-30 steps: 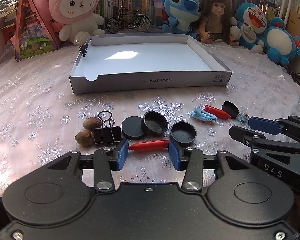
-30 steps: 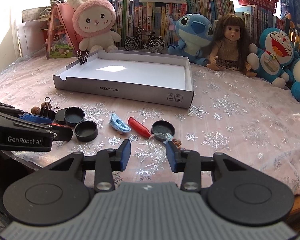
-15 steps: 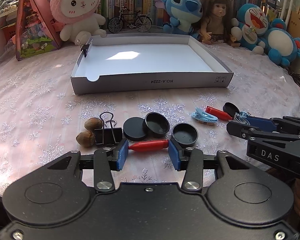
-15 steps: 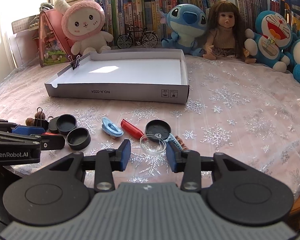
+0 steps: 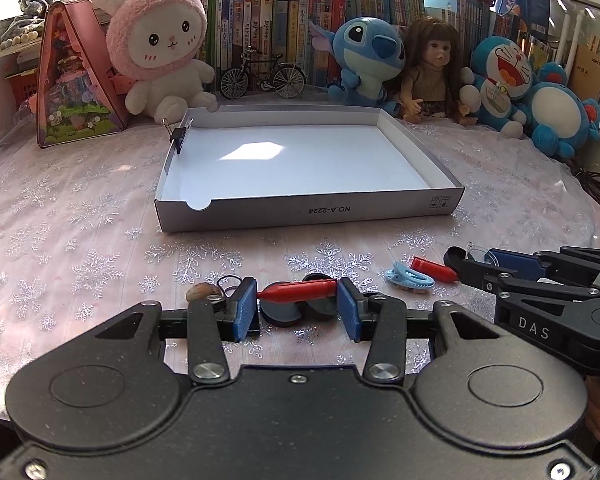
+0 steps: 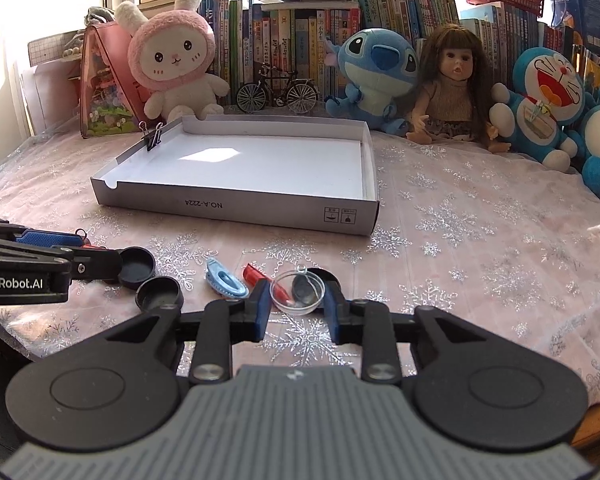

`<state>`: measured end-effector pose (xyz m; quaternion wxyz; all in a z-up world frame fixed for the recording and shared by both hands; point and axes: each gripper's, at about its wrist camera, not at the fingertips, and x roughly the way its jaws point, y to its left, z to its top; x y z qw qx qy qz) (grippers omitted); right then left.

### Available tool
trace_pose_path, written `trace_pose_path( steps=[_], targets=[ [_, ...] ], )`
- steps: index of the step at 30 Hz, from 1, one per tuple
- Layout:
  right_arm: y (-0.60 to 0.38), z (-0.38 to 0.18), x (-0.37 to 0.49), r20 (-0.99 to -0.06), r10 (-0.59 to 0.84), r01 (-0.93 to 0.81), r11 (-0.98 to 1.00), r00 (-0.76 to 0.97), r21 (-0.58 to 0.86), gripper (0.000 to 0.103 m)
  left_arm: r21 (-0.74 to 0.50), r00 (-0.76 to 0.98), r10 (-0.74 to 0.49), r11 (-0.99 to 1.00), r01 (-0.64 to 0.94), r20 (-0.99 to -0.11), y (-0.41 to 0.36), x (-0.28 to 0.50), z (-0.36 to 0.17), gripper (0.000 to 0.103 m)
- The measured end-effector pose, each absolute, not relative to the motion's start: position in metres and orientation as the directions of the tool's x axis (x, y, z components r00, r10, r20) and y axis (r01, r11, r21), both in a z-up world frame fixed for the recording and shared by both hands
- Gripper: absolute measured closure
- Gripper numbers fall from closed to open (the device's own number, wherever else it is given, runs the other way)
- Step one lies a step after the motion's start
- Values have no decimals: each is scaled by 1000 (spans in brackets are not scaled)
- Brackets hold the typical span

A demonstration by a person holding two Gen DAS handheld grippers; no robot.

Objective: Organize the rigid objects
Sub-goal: 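Close the left tool on the red marker cap while the right tool grasps the clear dome cup, then carry the red cap in the left tool and clear cup in the right tool over the white tray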

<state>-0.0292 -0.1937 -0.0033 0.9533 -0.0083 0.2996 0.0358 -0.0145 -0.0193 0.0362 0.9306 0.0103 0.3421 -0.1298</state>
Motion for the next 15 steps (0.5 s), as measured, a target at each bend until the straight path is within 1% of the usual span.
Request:
trace_pose_path(
  steps=[3, 7, 10, 15],
  targets=[
    [-194, 5, -20, -562, 65, -80, 997, 825, -1, 69, -64, 749, -228, 968, 242, -621, -12, 1, 48, 61],
    [-199, 17, 0, -561, 86, -85, 996, 823, 28, 69, -78, 751, -247, 964, 253, -613, -6, 24, 60, 61],
    [-202, 24, 20, -581, 94, -75, 996, 808, 56, 69, -117, 729, -277, 958, 263, -626, -4, 45, 66, 61],
    [-209, 33, 62, -623, 132, -81, 991, 771, 109, 69, -136, 702, -307, 948, 289, -643, -7, 83, 74, 61]
  ],
)
